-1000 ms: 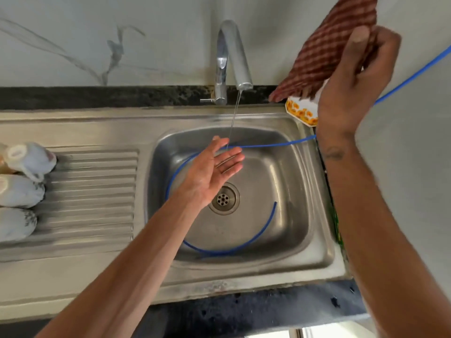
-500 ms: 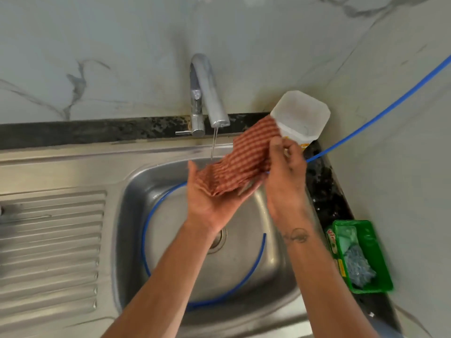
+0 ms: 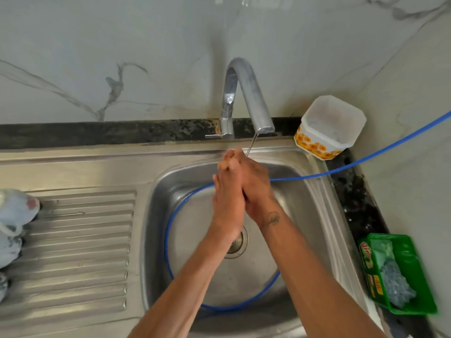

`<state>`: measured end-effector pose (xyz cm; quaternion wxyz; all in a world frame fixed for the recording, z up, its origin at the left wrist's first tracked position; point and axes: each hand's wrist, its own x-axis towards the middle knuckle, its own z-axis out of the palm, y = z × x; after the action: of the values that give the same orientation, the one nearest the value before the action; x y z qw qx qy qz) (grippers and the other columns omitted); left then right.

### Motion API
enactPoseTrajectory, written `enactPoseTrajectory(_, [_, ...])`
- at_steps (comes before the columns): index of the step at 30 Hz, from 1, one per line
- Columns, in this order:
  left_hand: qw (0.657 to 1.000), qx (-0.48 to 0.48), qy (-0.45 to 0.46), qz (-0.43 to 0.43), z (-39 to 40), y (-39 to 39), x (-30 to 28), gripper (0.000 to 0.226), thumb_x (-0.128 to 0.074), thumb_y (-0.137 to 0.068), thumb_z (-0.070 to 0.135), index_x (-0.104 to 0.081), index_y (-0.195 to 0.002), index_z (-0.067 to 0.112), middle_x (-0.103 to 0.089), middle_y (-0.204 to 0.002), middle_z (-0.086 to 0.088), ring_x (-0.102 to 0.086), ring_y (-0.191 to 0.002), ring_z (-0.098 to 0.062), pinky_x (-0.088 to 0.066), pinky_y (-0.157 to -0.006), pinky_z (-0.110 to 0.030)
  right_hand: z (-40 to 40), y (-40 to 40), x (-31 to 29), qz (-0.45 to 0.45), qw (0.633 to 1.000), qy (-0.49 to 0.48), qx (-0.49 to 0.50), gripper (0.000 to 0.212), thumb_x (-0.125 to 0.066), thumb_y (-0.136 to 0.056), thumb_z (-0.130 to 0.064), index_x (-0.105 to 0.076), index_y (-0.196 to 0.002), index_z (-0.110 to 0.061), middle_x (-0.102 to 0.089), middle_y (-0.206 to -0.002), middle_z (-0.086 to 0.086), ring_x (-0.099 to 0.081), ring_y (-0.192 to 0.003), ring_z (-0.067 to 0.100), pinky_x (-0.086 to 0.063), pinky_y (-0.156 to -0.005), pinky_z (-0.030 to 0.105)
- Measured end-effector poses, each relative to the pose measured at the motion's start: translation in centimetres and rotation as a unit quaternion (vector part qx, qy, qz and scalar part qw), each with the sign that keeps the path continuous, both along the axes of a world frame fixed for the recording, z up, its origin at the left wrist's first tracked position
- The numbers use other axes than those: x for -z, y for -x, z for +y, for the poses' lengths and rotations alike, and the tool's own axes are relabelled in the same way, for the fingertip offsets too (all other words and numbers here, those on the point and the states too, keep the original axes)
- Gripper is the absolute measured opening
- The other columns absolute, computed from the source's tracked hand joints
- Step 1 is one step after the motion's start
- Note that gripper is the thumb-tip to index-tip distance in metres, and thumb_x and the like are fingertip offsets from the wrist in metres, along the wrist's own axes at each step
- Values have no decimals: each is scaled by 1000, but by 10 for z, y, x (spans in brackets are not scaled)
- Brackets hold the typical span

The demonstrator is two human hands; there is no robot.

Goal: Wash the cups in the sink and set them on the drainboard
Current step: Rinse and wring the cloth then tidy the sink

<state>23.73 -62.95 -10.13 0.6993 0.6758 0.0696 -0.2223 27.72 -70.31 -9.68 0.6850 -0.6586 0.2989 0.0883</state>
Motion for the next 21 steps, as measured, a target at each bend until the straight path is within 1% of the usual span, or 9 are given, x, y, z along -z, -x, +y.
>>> enactPoseTrajectory(2, [980, -5, -165, -114, 3, 12, 4, 75, -6, -86, 90, -10, -157, 65, 6, -173, 23, 18, -159, -12, 14, -122, -49, -3, -11, -4, 6, 997, 0, 80, 43, -55, -106, -45, -69, -77, -17, -72, -62, -6, -71, -58, 8, -57, -57, 25])
enactPoseTrajectory(3, [973, -50, -178, -137, 6, 15, 4, 71, -10, -89, 87, -12, -156, 64, 5, -170, 30, 16, -159, -8, 10, -124, -46, -4, -15, -5, 2, 993, -20, 120, 42, -56, -106, -41, -69, -74, -17, -71, -59, -4, -68, -56, 11, -57, -54, 24])
enactPoseTrajectory(5, [991, -107, -56, -53, 12, 8, -4, 73, -28, -92, 87, -28, -157, 54, -32, -162, 26, -28, -155, -9, -19, -128, -51, -2, -20, -5, -6, 987, -30, 159, 43, -57, -104, -31, -68, -65, -17, -65, -55, 0, -61, -53, 15, -54, -52, 25])
enactPoseTrajectory(6, [993, -103, 35, 41, 12, -4, -4, 76, -36, -90, 87, -42, -154, 46, -55, -149, 17, -53, -139, -12, -36, -121, -54, 1, -21, -5, -1, 989, -12, 150, 42, -58, -102, -27, -65, -62, -17, -61, -53, 0, -58, -52, 16, -52, -51, 26])
enactPoseTrajectory(8, [970, -83, 129, 187, 9, -32, -7, 69, -49, -90, 81, -70, -131, 29, -78, -116, 1, -74, -109, -20, -55, -103, -53, 9, -19, -3, 2, 992, 44, 119, 37, -59, -99, -25, -66, -65, -14, -61, -55, 2, -58, -54, 15, -52, -54, 27])
enactPoseTrajectory(12, [945, -134, 169, 245, -6, -56, -6, 50, -71, -85, 68, -80, -96, 21, -78, -84, -1, -75, -83, -19, -61, -81, -36, 14, -18, 8, -52, 992, 90, 74, 35, -58, -99, -28, -60, -67, -14, -61, -59, 1, -59, -64, 18, -52, -66, 34])
enactPoseTrajectory(14, [950, -158, 161, 217, -14, -57, -3, 41, -72, -86, 63, -76, -88, 22, -74, -74, 4, -73, -75, -13, -59, -74, -32, 9, -17, 9, -69, 989, 132, 11, 33, -54, -102, -31, -51, -70, -23, -57, -66, -8, -55, -67, 9, -48, -72, 28])
enactPoseTrajectory(17, [953, -176, 161, 187, -23, -61, -3, 32, -66, -91, 52, -70, -78, 23, -67, -65, 7, -67, -67, -11, -57, -71, -31, 4, -18, 4, -87, 980, 176, -14, 34, -54, -104, -28, -49, -70, -26, -53, -69, -9, -56, -57, -4, -41, -61, 9])
enactPoseTrajectory(21, [951, -166, 180, 188, -26, -69, -7, 31, -60, -94, 48, -70, -80, 23, -65, -68, 4, -66, -75, -17, -59, -77, -37, 4, -27, -1, -90, 982, 156, 52, 38, -60, -98, -16, -62, -61, -17, -56, -49, -9, -51, -46, 1, -46, -50, 29])
